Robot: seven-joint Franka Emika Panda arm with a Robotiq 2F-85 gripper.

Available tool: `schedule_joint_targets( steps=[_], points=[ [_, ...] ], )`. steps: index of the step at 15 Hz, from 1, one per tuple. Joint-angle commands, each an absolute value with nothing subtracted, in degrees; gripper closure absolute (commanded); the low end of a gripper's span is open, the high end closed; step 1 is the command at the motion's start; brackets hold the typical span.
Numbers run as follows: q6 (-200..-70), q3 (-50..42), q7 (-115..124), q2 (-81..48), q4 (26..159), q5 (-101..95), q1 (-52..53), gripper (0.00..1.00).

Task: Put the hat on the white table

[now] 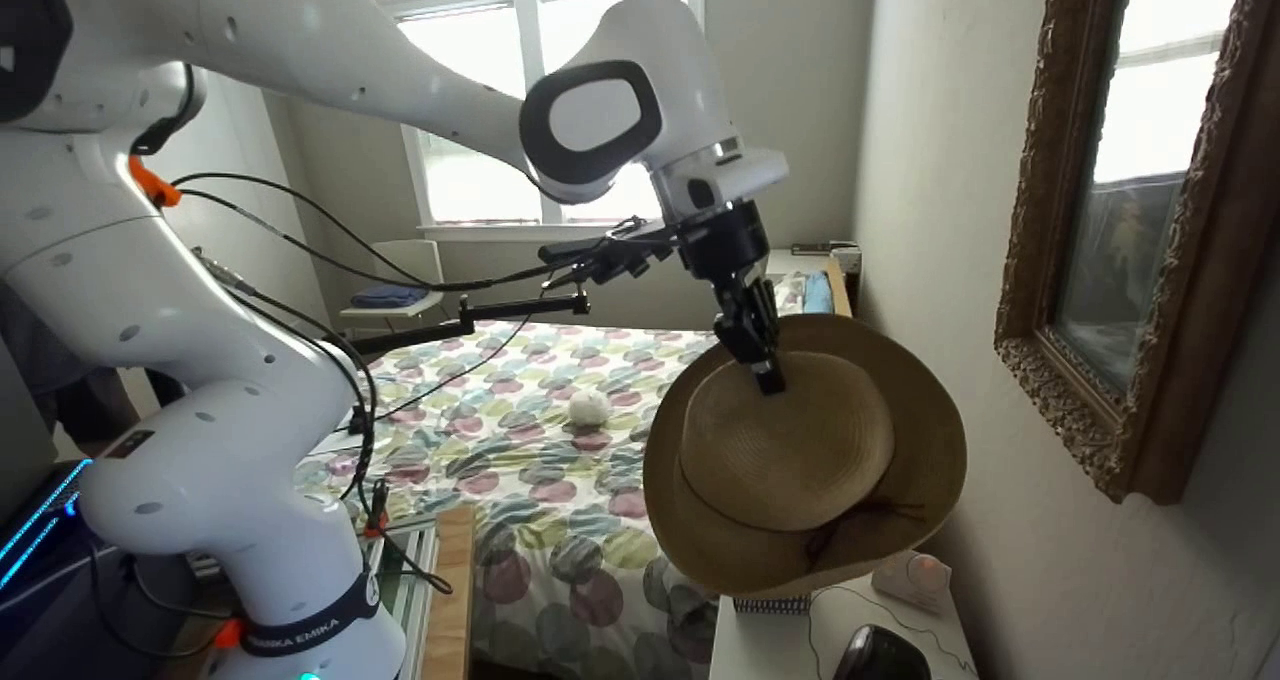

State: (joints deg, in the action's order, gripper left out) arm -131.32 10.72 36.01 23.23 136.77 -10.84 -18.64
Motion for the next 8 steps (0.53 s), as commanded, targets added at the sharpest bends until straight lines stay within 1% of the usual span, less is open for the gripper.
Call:
schedule_joint_targets(
  steps=[1, 8],
  points=[
    [-132.77, 8.24, 38.05, 14.5, 134.74, -13.04, -16.57, 0.98],
    [-136.62, 3.57, 39.4, 2.87, 134.52, -12.88, -11.8, 0.98]
  ],
)
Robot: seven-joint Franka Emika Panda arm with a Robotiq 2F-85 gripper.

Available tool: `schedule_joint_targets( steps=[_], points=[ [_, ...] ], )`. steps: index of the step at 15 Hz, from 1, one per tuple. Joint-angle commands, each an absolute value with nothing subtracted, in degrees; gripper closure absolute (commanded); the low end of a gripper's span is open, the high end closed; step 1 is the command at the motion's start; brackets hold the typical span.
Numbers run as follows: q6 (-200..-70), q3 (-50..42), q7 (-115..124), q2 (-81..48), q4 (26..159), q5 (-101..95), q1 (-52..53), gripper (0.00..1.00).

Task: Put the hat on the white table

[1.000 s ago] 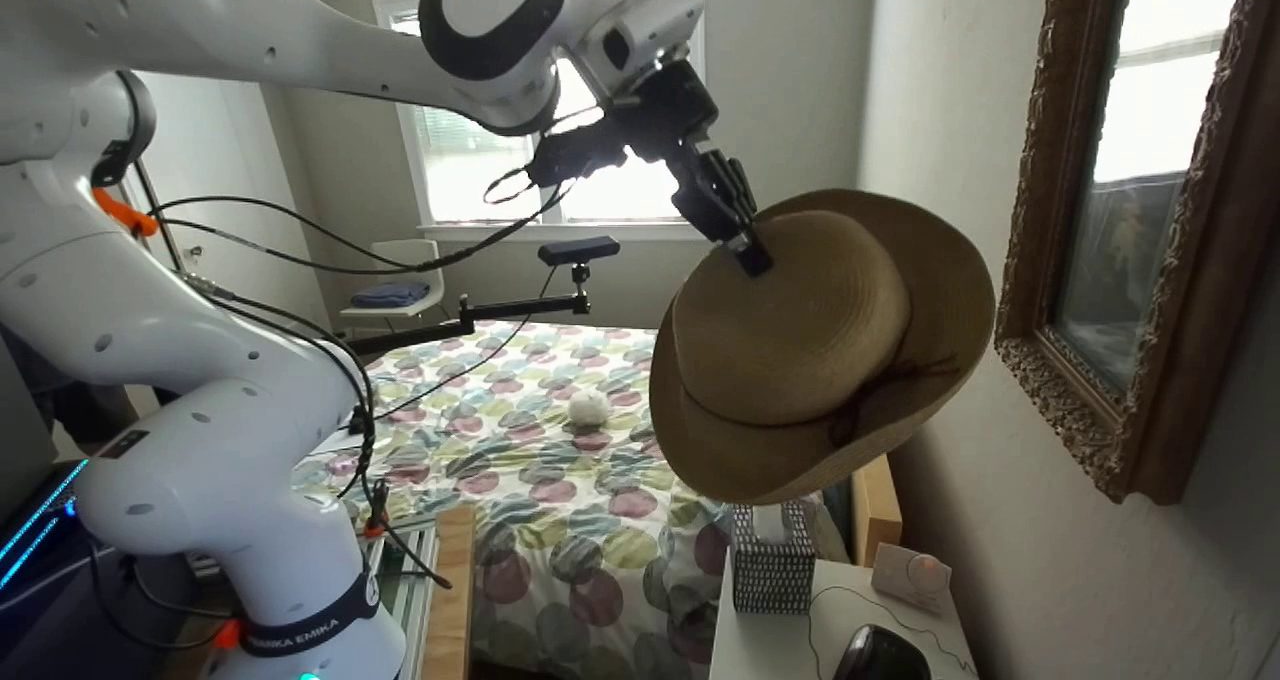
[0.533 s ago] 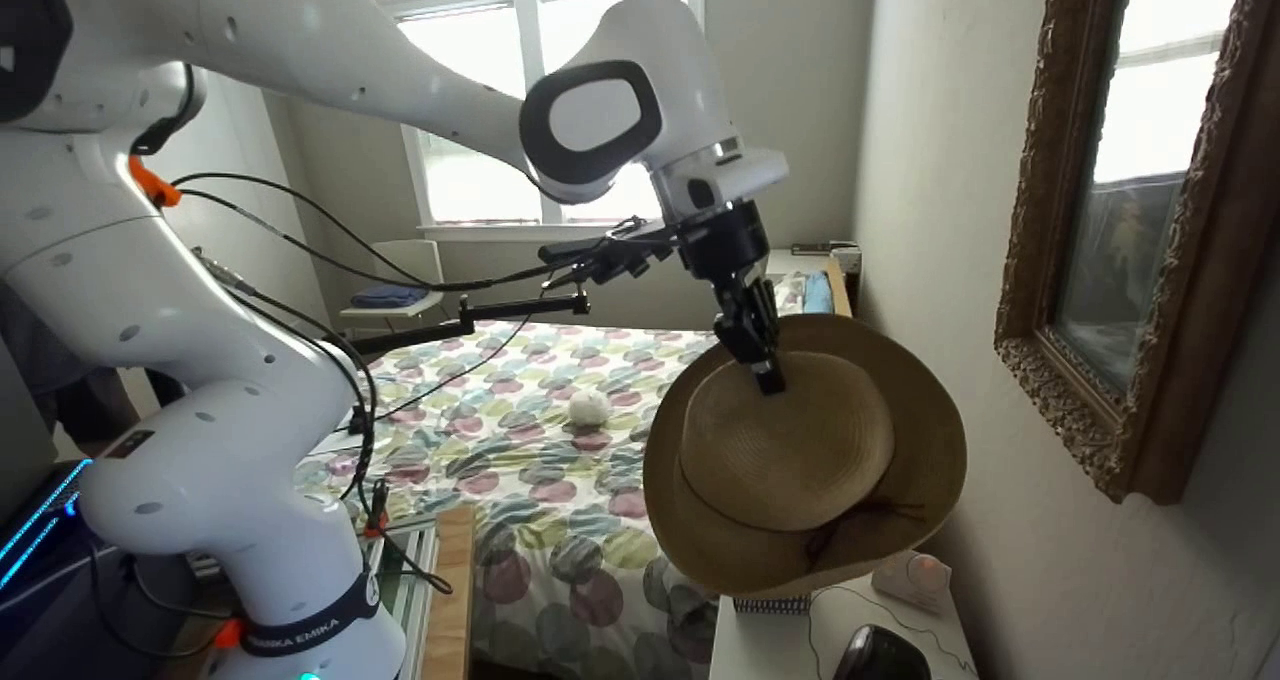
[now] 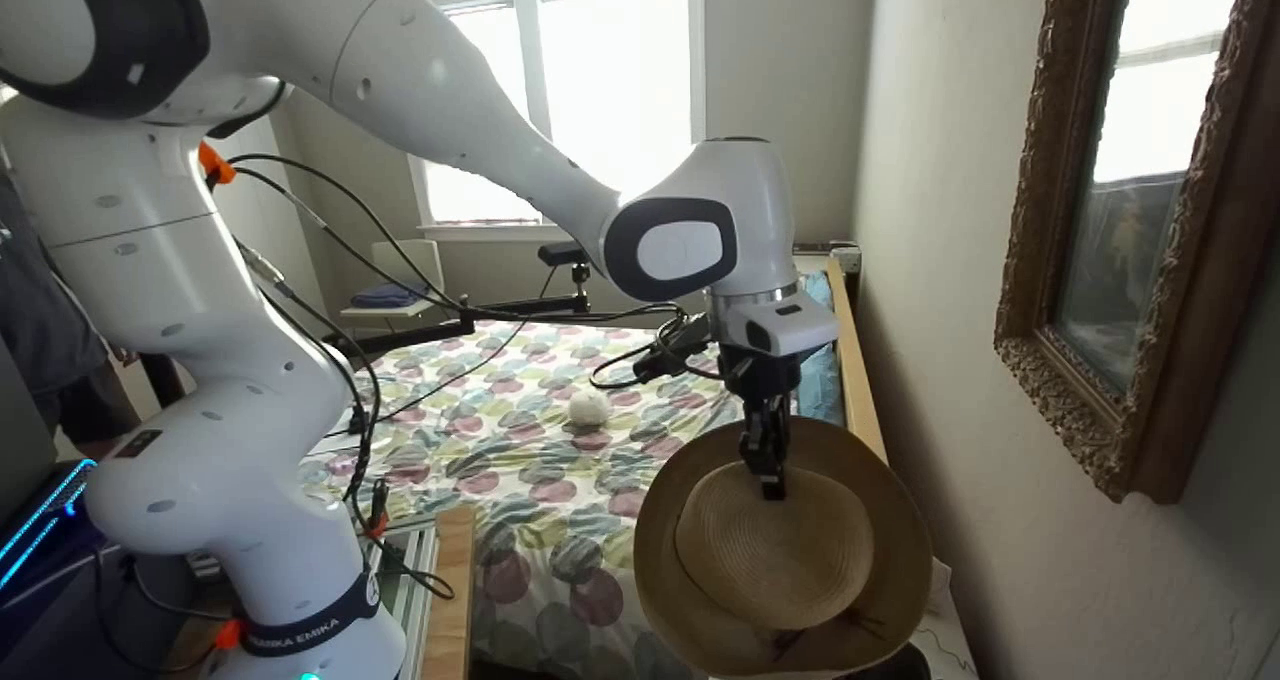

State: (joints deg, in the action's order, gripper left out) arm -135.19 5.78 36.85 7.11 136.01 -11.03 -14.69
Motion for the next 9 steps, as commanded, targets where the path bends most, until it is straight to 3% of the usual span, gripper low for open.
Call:
schedule_joint_targets(
  steps=[1, 9],
  points=[
    [-137.47, 3.03, 39.88, 1.17, 134.62, -12.42, -10.85, 0.98],
    [-143.59, -3.92, 47.3, -13.54, 130.24, -19.46, -3.97, 0.98]
  ],
)
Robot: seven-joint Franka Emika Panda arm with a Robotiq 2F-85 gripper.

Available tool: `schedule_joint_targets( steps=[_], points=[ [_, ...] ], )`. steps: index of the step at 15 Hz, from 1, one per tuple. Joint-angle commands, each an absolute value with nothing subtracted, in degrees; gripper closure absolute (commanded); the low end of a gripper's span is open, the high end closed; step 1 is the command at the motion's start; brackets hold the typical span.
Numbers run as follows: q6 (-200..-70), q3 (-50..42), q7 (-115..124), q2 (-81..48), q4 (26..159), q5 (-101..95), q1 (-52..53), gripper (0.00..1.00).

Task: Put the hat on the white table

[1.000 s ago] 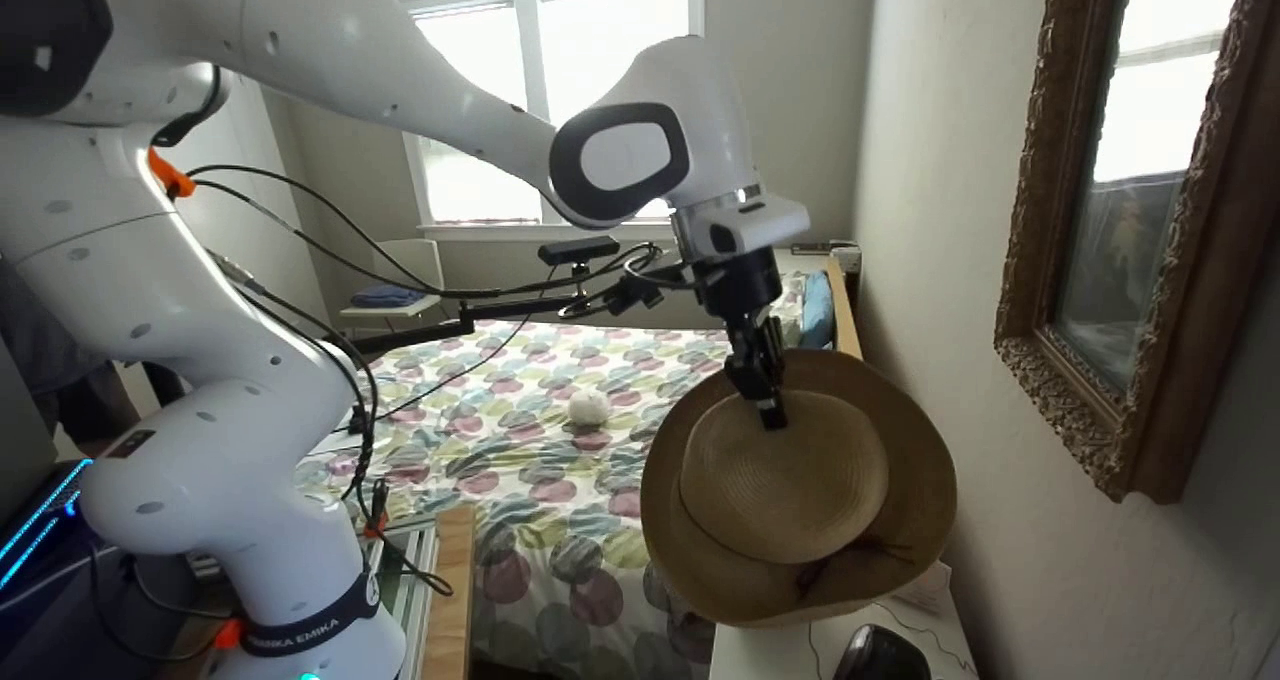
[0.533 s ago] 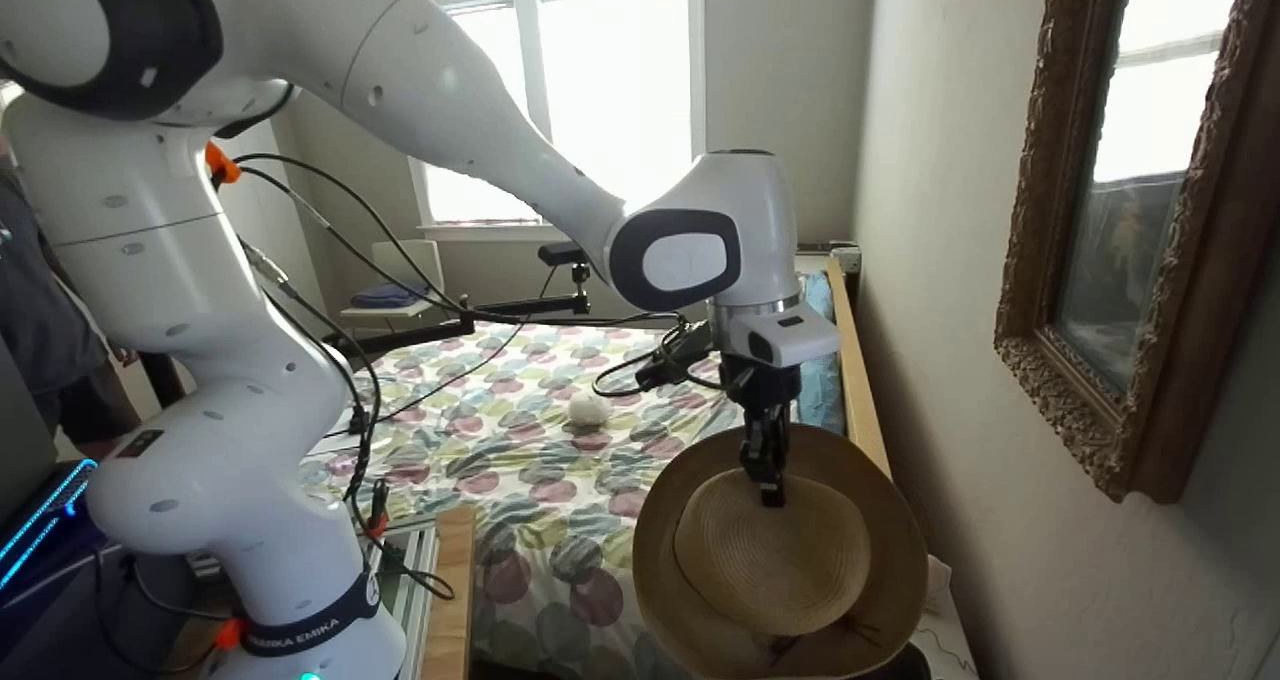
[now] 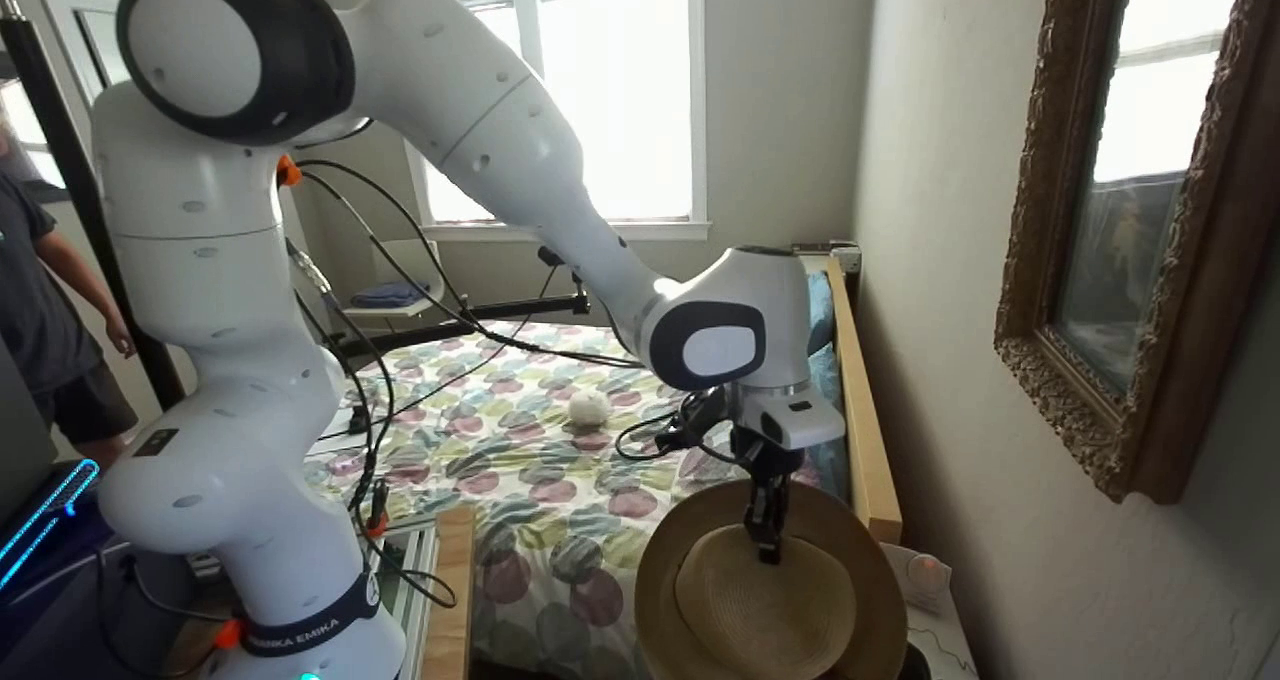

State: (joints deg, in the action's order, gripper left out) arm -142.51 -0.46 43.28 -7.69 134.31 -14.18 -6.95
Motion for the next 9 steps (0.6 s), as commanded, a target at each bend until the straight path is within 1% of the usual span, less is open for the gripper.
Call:
schedule_joint_targets(
  steps=[1, 5, 9],
  points=[
    [-143.35, -5.69, 48.67, -15.53, 128.82, -23.32, -2.65, 0.98],
    [-142.6, -10.67, 50.87, -22.73, 123.0, -31.68, 2.27, 0.98],
    [-141.55, -12.36, 49.88, -28.62, 118.41, -32.77, 6.08, 0.98]
  ],
)
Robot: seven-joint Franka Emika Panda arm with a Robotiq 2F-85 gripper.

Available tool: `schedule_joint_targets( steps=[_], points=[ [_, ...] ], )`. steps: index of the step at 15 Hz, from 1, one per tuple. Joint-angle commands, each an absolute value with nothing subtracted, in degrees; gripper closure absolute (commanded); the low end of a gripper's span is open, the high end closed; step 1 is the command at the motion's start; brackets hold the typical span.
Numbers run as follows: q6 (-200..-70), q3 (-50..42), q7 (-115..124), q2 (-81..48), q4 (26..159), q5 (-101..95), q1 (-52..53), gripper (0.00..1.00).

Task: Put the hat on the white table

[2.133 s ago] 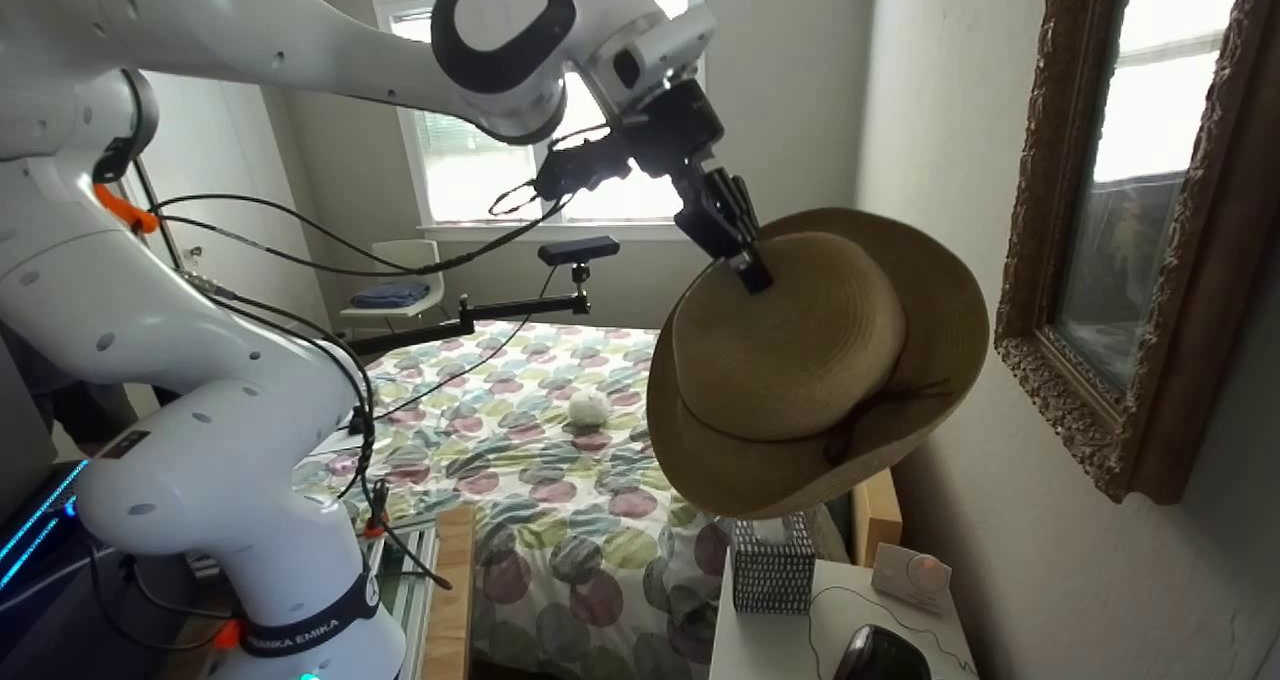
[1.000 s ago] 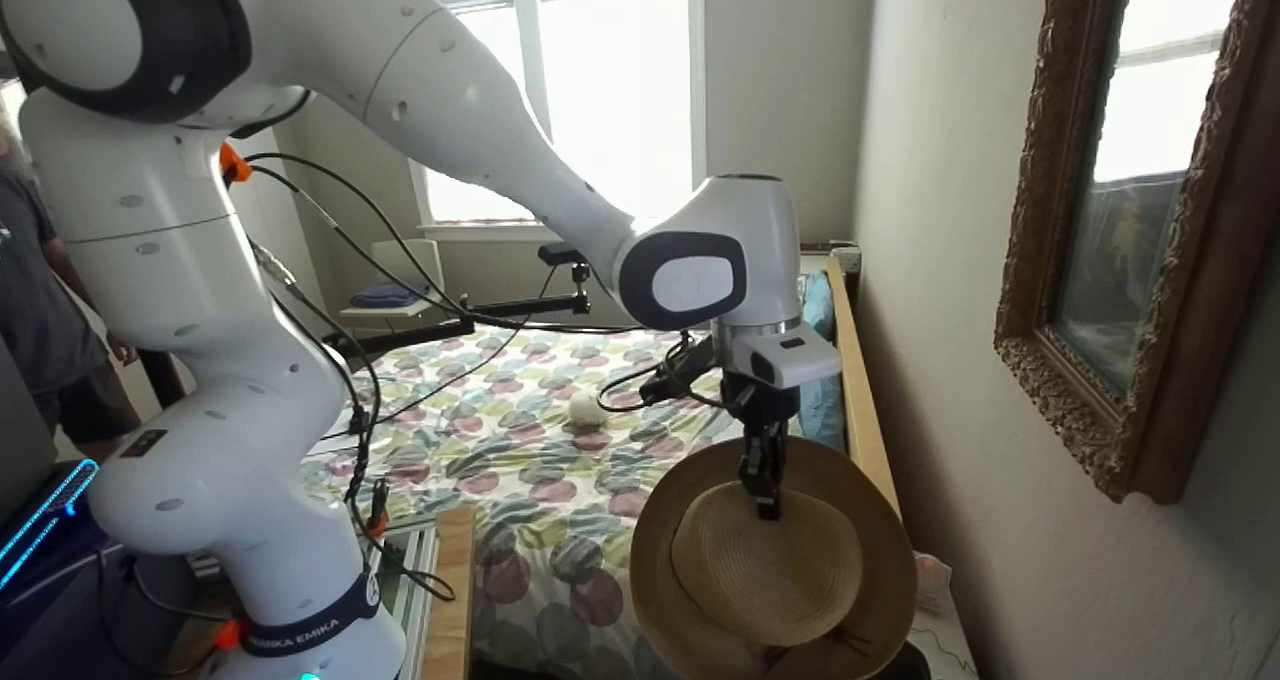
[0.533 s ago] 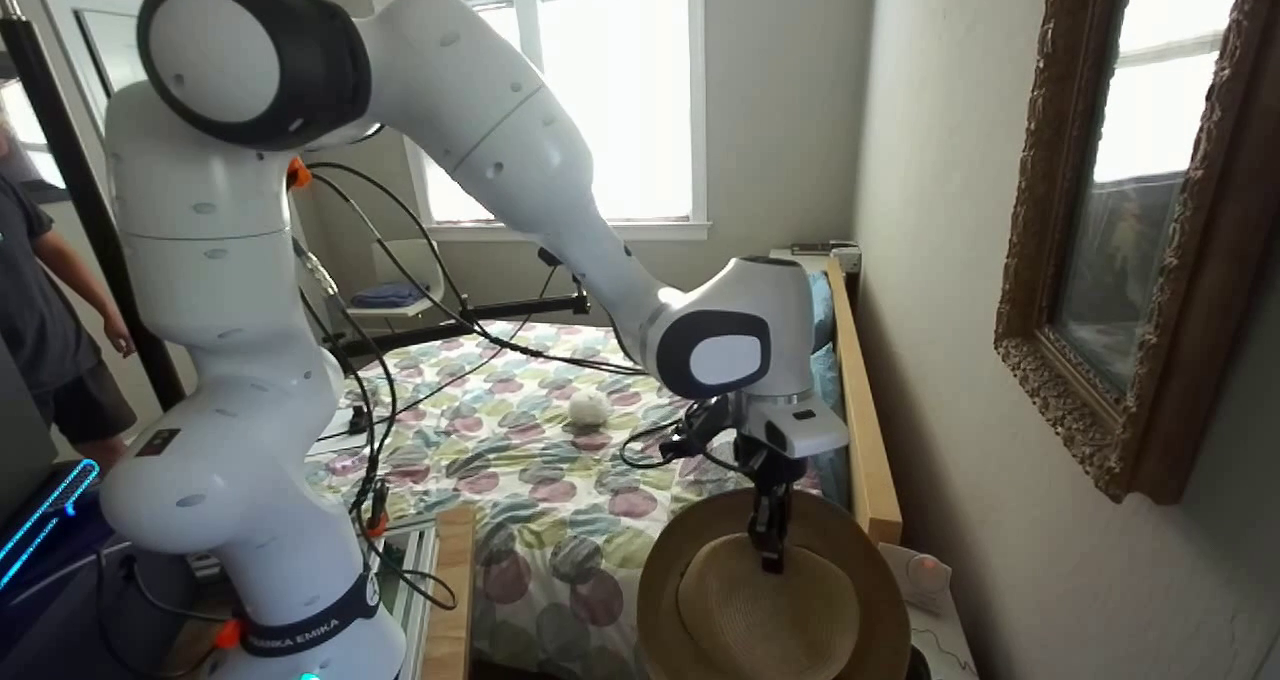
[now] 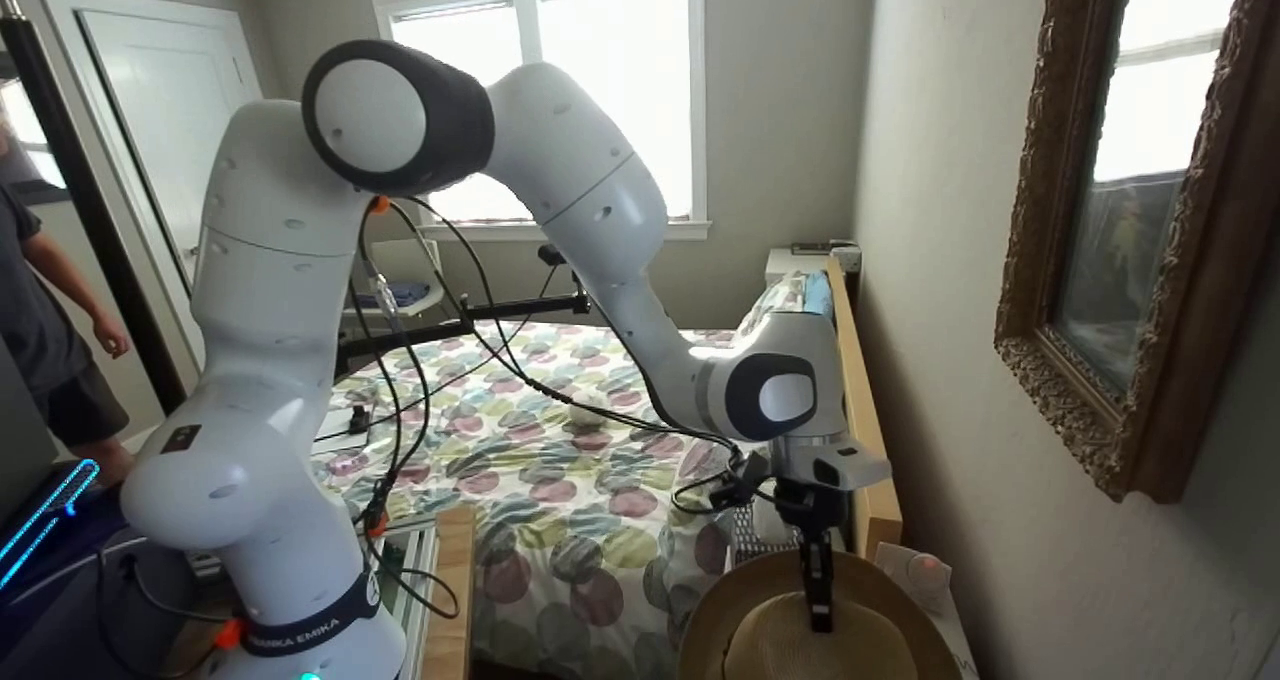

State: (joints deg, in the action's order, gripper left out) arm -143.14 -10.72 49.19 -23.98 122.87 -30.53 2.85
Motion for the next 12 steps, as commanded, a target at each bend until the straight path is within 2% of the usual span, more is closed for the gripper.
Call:
schedule_joint_targets(
  steps=[1, 11, 12],
  points=[
    [-141.24, -12.77, 49.71, -29.82, 117.72, -33.25, 7.13, 0.98],
    [-138.8, -16.48, 50.2, -40.36, 110.97, -38.09, 13.15, 0.98],
    [-138.16, -16.43, 49.85, -40.56, 110.57, -37.77, 13.12, 0.68]
  ],
)
